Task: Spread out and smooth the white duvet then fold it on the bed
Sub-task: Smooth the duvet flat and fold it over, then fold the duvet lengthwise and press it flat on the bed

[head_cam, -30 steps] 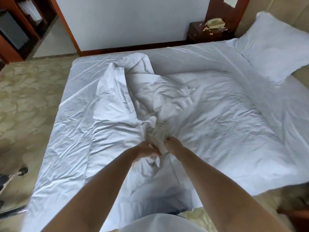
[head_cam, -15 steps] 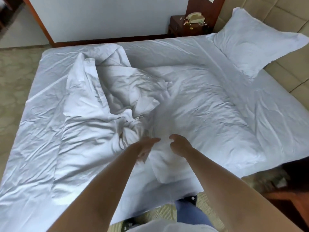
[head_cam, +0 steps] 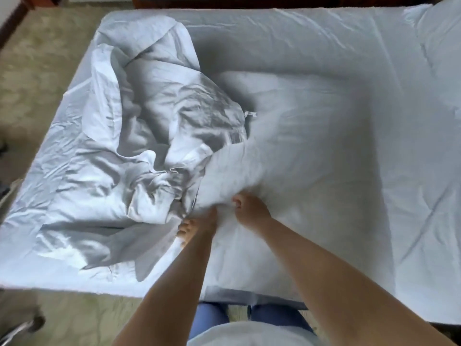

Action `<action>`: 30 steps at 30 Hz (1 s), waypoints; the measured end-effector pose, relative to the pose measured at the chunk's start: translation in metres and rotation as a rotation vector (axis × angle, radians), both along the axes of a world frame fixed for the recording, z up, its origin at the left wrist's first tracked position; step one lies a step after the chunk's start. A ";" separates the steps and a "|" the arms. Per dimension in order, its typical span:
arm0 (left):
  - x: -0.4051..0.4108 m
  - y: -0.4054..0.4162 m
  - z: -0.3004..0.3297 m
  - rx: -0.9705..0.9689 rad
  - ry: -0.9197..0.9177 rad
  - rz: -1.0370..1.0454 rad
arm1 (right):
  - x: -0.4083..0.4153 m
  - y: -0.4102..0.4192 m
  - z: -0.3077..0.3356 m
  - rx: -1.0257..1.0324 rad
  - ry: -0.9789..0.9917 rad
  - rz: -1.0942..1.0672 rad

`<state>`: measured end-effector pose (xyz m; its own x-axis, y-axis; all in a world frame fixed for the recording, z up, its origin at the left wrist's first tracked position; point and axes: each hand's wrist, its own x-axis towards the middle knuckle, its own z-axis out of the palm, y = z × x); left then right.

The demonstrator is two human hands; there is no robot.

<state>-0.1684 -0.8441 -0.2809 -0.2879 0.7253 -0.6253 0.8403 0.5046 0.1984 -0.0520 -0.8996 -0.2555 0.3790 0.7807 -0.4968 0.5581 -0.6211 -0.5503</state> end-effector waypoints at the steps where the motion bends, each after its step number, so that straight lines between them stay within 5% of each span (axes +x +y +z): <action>1: -0.001 0.008 -0.005 -0.072 0.019 -0.031 | 0.002 0.003 0.000 -0.013 0.028 0.010; 5: -0.014 0.027 -0.016 -0.095 -0.084 -0.205 | 0.005 0.010 -0.003 -0.010 0.045 0.092; 13: 0.026 0.049 -0.006 -0.144 -0.698 -0.060 | 0.024 0.001 -0.030 0.225 -0.176 -0.019; 19: 0.064 0.056 0.007 -0.084 -0.470 -0.293 | 0.066 -0.022 -0.033 0.364 -0.656 -0.131; 24: 0.130 0.027 0.042 -0.202 -0.560 -0.414 | 0.099 -0.038 -0.012 0.269 -0.557 -0.137; 30: 0.230 -0.019 0.074 -0.283 -0.742 -0.591 | 0.163 -0.093 -0.001 0.421 -0.579 -0.373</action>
<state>0.0611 -0.8627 -0.2069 0.6070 0.4224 -0.6732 0.6838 0.1541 0.7132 0.1115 -0.9928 -0.2561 0.7585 0.6301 0.1663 0.6235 -0.6274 -0.4666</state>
